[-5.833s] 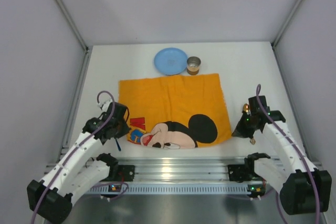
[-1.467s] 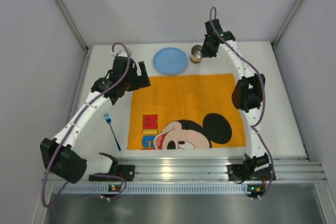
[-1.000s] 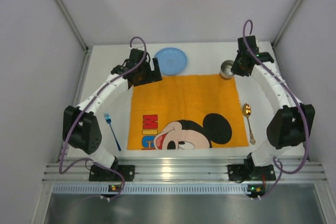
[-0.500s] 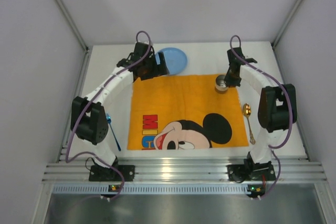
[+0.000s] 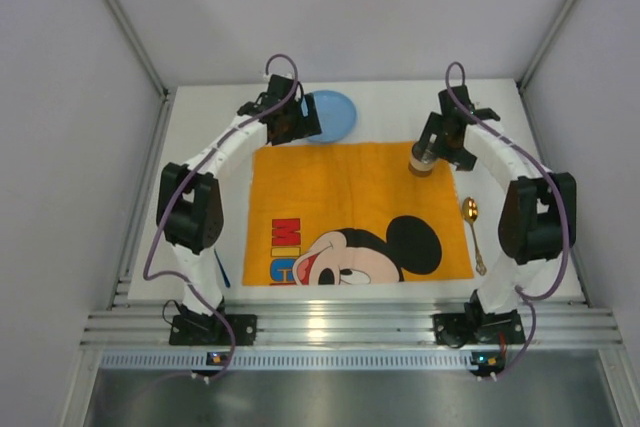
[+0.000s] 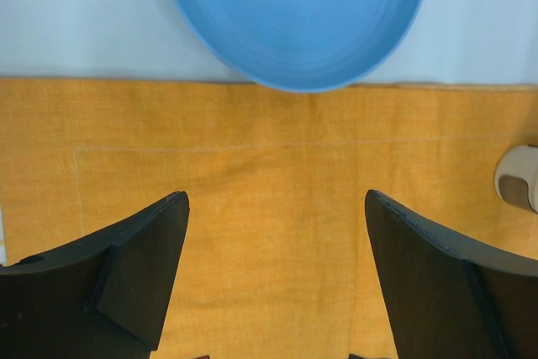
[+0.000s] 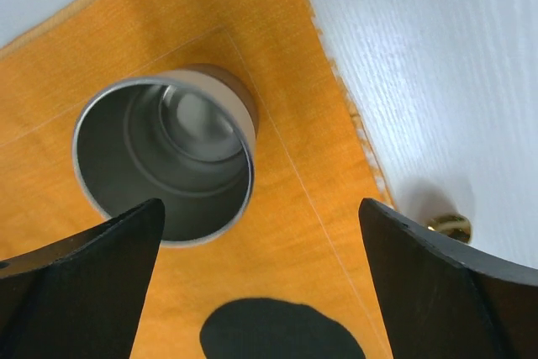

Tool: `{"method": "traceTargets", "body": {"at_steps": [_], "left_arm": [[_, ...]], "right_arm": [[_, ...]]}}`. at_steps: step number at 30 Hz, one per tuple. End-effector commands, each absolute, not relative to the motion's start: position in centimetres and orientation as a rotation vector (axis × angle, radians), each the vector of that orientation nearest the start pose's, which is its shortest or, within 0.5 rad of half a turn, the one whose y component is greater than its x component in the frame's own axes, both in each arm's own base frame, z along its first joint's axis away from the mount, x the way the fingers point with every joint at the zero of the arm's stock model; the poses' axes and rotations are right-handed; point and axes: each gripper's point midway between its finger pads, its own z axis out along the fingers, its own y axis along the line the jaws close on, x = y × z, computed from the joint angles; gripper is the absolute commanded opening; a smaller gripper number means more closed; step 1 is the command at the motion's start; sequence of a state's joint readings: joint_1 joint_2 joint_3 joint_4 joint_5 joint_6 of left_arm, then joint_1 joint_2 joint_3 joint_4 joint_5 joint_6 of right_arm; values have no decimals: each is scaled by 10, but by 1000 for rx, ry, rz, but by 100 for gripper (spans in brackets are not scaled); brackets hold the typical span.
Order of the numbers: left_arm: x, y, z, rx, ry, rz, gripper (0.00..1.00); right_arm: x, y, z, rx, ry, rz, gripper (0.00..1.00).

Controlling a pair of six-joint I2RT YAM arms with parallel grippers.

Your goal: Set the dinner table for one person

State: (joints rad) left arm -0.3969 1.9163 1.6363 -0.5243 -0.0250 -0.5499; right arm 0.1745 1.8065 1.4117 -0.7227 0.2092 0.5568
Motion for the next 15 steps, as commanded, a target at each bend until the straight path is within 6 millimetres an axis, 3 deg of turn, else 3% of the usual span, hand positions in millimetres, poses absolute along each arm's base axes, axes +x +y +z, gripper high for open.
{"method": "traceTargets", "body": {"at_steps": [1,2,5,6,8,11,12,15], "left_arm": [[493,-196,161,-239,2331,-348,91],[499,-192,159,-253,2327,-352,89],[512,-189,136,-260,2355,-337,88],[515,-189,133,-259,2358,-331,88],[524,-186,131,-266,2353,-327,86],[538,-181,111,-299,2368,-330,86],[543,-181,111,-307,2358,-349,86],[557,-177,101,-334,2352,-395,85]], "right_arm": [[399,47,196,526,2362,7,100],[389,41,227,515,2292,20,100],[361,17,265,496,2195,-46,100],[353,10,269,500,2183,-66,100],[327,-8,276,530,2172,-108,100],[296,-24,270,571,2182,-130,100],[288,-29,259,580,2204,-157,100],[268,-43,251,613,2204,-201,100]]}}
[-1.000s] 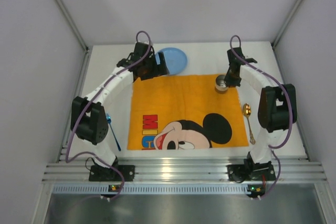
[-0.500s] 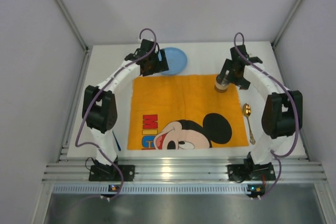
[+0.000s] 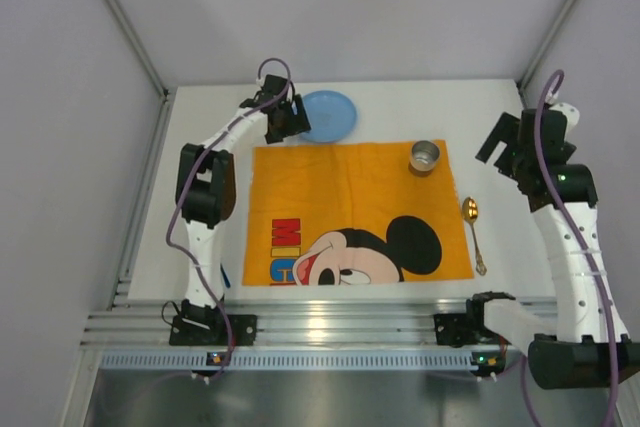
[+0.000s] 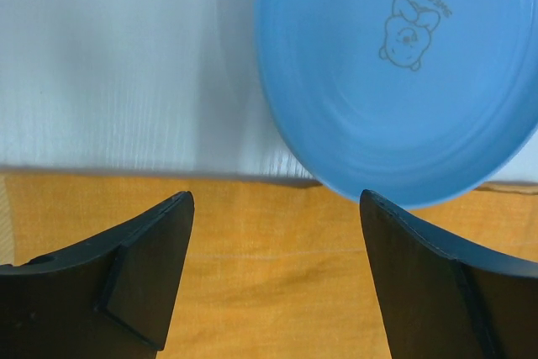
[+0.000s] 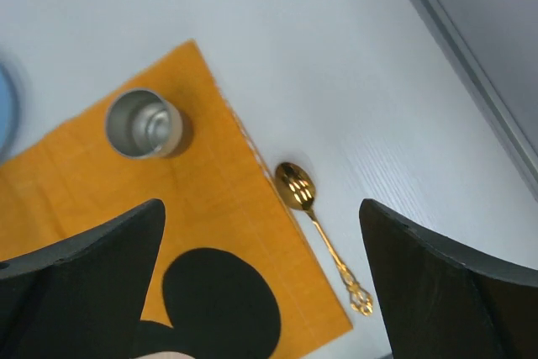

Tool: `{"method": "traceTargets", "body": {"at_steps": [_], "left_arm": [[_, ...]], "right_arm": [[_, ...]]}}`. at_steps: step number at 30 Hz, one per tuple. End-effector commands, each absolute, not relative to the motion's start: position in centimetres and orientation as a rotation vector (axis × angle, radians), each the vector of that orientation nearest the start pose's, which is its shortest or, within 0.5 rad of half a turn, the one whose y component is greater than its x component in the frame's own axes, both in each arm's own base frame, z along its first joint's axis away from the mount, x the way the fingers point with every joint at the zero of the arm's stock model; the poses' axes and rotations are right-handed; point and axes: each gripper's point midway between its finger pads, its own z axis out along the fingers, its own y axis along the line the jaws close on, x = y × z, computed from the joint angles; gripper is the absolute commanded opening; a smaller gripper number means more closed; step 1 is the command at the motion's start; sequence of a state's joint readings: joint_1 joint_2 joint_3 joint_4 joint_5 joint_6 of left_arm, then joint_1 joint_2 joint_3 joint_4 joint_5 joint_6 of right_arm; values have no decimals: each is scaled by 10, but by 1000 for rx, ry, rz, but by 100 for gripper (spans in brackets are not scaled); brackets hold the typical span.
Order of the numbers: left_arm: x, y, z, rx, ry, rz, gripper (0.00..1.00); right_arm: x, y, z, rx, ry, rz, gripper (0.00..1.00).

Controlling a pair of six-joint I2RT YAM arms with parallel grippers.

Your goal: Set the dinner table for one person

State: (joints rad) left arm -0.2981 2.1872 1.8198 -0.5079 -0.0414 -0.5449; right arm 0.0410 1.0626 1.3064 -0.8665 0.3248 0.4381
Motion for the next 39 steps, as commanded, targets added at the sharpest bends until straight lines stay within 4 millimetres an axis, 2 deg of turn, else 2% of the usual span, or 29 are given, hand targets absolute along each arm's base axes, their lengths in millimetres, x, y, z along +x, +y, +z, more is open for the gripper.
{"method": "traceTargets", "body": {"at_steps": [1,2,3,8,14,16,17,19,20,22,23,25,26,27,28,31,32,34,35,36,37,38,39], "left_arm": [[562,-179,104,-329,2343,-438,85],[565,-179,93,-335,2359,-444,85],[568,-178,90,-340,2361,-456,85],[575,-181,67,-383,2375,-539,85],[579,-195,47,-406,2389,-639,82],[584,-201,50,-406,2373,-681,79],[585,-204,43,-420,2380,-693,72],[590,-208,48,-422,2369,-722,62],[591,-208,43,-436,2373,-724,54],[595,-209,47,-443,2364,-729,14],[597,-209,51,-452,2355,-730,0],[600,-209,63,-451,2331,-744,0],[603,-210,79,-442,2300,-755,0],[603,-210,86,-437,2284,-765,0],[605,-211,108,-421,2240,-782,0],[603,-213,138,-397,2189,-824,0],[601,-213,161,-380,2150,-841,0],[593,-214,176,-360,2134,-869,0],[588,-213,201,-339,2095,-885,0],[579,-216,200,-326,2110,-901,0],[570,-215,220,-300,2084,-905,0],[559,-214,211,-300,2121,-900,0],[550,-213,212,-290,2133,-896,0]], "right_arm": [[263,-44,246,612,2226,-217,100],[260,-45,245,615,2228,-224,100],[257,-53,244,652,2226,-239,100],[245,-60,244,690,2221,-252,100],[232,-62,232,731,2244,-256,100],[229,-61,228,734,2256,-250,100],[228,-61,227,735,2255,-250,100],[226,-61,224,737,2265,-248,100],[226,-61,224,736,2269,-249,100],[226,-60,223,731,2276,-242,100],[227,-60,223,730,2277,-239,100],[228,-58,224,722,2280,-225,100],[229,-58,225,717,2282,-223,100],[230,-56,226,710,2283,-213,100],[230,-55,226,706,2285,-206,100],[233,-50,229,694,2284,-170,100],[234,-48,230,689,2284,-158,100],[237,-42,235,673,2277,-122,100],[237,-39,238,660,2272,-108,100],[237,-37,242,651,2259,-101,100],[236,-34,246,634,2247,-89,100],[235,-33,248,627,2241,-87,100],[233,-31,250,619,2236,-80,100]]}}
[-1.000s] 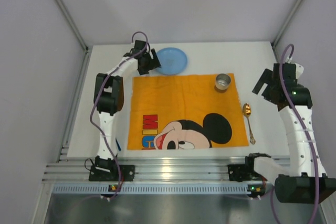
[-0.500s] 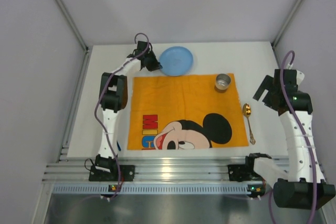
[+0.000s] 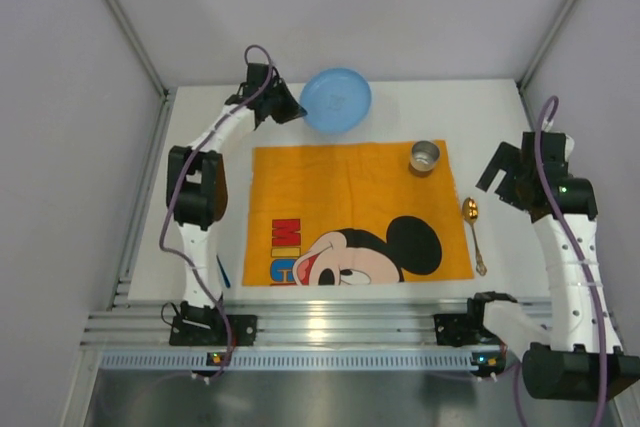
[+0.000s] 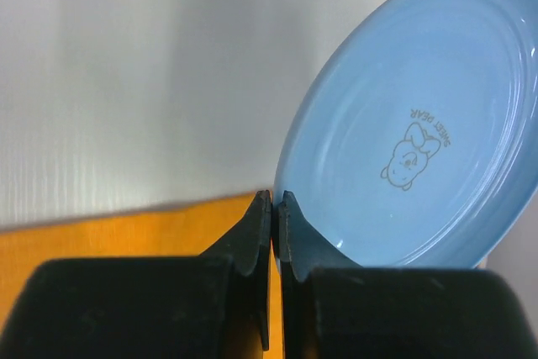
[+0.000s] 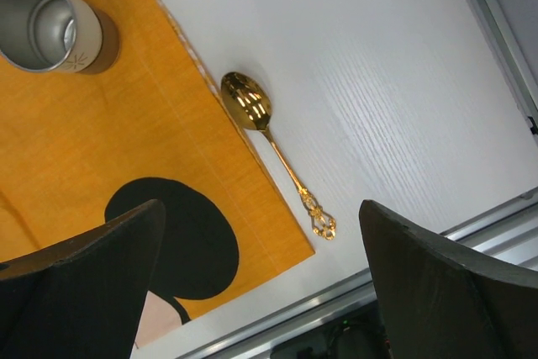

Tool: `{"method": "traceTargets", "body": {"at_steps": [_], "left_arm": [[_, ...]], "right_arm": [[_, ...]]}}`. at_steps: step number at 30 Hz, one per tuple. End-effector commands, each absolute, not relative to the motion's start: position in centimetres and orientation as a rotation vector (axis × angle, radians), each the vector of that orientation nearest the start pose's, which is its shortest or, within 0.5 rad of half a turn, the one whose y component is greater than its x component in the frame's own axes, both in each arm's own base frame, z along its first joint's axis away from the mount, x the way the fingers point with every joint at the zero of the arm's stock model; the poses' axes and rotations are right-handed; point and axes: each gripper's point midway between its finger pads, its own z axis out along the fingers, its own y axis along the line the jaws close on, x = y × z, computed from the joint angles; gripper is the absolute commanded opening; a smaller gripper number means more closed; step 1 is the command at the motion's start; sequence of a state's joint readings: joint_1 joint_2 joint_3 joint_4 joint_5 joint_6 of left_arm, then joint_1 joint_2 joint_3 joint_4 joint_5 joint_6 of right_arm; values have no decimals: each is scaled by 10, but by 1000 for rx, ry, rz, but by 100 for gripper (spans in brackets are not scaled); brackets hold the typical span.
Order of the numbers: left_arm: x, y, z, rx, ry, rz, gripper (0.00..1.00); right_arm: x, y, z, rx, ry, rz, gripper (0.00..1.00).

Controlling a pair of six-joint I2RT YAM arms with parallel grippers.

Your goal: Set the dinner table for one person

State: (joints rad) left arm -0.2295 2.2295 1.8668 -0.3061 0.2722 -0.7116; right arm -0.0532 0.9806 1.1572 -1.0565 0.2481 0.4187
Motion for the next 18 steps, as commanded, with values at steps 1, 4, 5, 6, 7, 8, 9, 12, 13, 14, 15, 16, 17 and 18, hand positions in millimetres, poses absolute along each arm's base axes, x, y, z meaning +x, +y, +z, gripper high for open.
{"method": "traceTargets", "body": {"at_steps": [1,4,5,6,7,8,9,12,13,14,15,16,17,18], "left_arm": [[537,-213,226,-254,2125,-878,0],[493,-208,214,-219,2194,-800,0],[481,-208,210,-210,2211,-784,0],[456,-214,184,-191,2281,-763,0],[441,-216,177,-175,2310,-739,0],[427,-214,183,-144,2300,-696,0],[401,-225,163,-98,2360,-664,0],[350,-234,141,-32,2443,-593,0],[339,-237,141,-52,2451,-604,0],[324,-234,123,-62,2491,-577,0],[312,-241,119,-44,2499,-587,0],[306,-242,118,-70,2495,-596,0],[303,-243,116,-76,2490,-604,0],[294,-241,104,-80,2513,-588,0]], "right_arm": [[231,-29,253,605,2222,-70,100],[225,-26,250,602,2222,-65,100],[221,-27,250,620,2210,-67,100],[216,-33,243,644,2217,-110,100],[212,-35,241,657,2215,-124,100],[208,-38,241,664,2205,-138,100],[204,-41,236,683,2208,-160,100],[198,-27,229,651,2241,-102,100],[197,-25,228,644,2250,-85,100],[196,-22,228,640,2257,-64,100],[191,-17,226,628,2284,-42,100],[189,-16,226,623,2290,-35,100],[187,-16,226,615,2296,-35,100],[185,-14,228,607,2294,-24,100]]}}
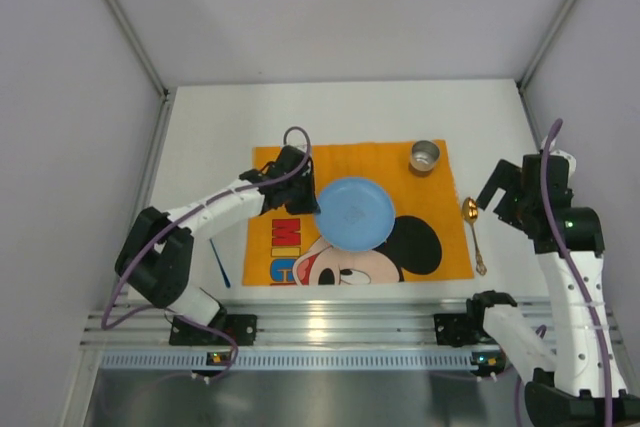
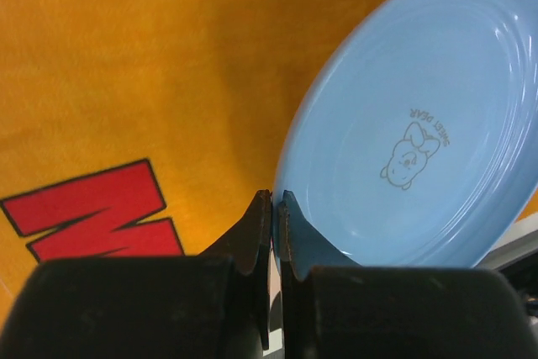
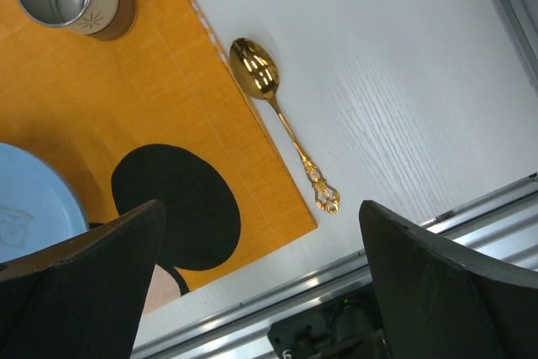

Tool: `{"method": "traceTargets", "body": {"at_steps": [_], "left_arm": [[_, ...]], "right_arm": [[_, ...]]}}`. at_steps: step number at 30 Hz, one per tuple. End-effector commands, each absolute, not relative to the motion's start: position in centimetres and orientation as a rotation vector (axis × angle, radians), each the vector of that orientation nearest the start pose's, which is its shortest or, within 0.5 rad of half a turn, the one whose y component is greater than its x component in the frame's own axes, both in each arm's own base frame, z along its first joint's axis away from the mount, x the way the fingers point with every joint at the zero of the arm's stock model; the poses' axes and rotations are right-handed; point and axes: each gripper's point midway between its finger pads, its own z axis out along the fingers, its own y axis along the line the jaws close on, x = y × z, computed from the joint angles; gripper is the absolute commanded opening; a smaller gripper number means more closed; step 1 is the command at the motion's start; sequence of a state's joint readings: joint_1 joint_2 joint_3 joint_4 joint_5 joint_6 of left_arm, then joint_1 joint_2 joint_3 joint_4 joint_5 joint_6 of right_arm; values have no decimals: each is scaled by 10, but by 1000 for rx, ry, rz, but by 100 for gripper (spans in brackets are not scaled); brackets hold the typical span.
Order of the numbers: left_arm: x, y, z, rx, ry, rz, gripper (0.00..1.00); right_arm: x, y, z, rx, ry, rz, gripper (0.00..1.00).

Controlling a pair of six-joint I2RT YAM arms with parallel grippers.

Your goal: Set the dinner table for one person

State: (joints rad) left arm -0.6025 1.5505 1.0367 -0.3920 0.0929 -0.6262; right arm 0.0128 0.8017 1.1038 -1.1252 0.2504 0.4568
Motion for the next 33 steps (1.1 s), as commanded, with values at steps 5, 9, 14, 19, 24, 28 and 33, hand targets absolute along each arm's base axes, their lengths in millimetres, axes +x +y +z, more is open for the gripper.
{"method": "traceTargets", "body": {"at_steps": [5,9,14,19,24,28,33], "left_arm": [[289,-241,92,-108,2517,-559,0],[287,-248,78,-90,2535,-554,0],[288,-259,69,-77,2527,-590,0],[287,-257,59,-73,2555,-560,48],[285,-250,63,-69,2551,-526,98],[289,-245,85,-48,2515,-504,99],[291,-244,112,-20,2467,-517,98]], "right_arm": [[175,-12,233,595,2271,-2,100],[166,-9,233,557,2277,18,100],[161,-6,228,560,2293,37,100],[176,1,207,566,2368,65,100],[200,1,166,673,2417,54,100],[213,-1,120,836,2523,72,97],[233,-24,96,884,2536,-40,77]]}}
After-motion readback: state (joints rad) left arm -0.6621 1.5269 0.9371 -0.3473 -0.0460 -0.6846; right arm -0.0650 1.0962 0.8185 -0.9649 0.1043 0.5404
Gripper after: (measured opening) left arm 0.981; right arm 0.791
